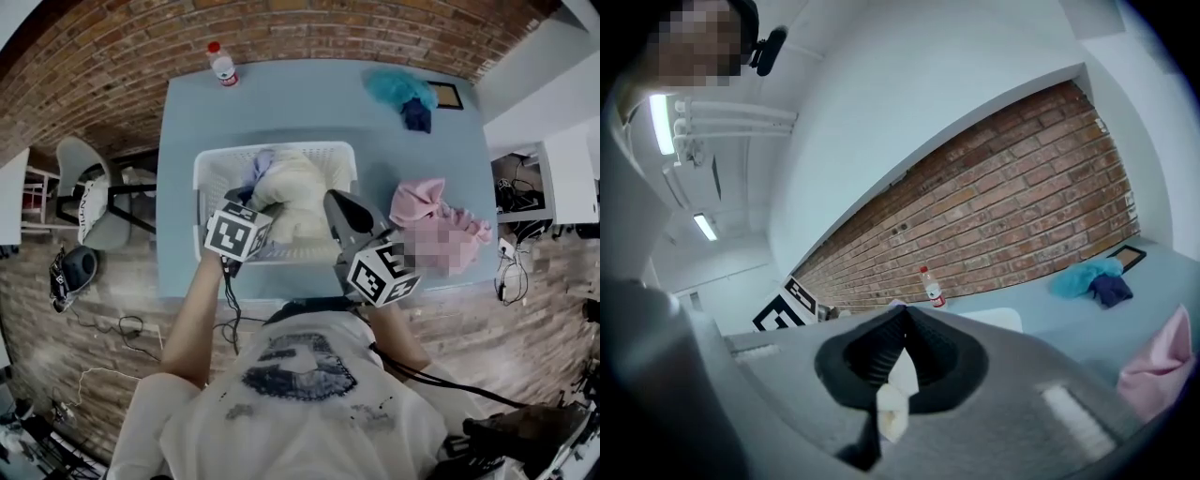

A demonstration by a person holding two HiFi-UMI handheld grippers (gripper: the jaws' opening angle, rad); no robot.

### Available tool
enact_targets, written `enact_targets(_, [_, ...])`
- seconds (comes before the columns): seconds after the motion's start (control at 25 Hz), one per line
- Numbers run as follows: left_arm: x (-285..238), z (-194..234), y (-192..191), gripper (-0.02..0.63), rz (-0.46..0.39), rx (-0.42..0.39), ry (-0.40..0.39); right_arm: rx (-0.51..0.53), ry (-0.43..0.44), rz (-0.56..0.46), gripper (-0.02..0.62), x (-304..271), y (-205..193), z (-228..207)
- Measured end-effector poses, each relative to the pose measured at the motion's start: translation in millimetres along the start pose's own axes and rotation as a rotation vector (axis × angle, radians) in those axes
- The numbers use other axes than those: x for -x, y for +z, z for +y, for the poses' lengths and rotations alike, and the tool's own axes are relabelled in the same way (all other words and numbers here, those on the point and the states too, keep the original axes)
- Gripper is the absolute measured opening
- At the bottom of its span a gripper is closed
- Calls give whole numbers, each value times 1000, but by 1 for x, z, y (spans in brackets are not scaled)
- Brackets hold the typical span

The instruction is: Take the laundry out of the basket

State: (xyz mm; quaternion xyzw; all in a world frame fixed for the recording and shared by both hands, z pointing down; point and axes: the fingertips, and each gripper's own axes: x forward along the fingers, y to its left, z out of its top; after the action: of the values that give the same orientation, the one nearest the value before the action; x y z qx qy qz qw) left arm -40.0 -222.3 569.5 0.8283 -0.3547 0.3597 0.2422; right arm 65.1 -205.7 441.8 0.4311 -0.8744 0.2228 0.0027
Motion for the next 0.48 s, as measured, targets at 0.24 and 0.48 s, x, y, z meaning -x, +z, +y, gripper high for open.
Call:
enact_targets(0.24, [58,-2,10,178,-148,17,55,31,-4,-32,-3,15,0,36])
enact_targets(0.48, [124,-3,10,178,-293,42,111,74,-12,-72,-3,32,2,77])
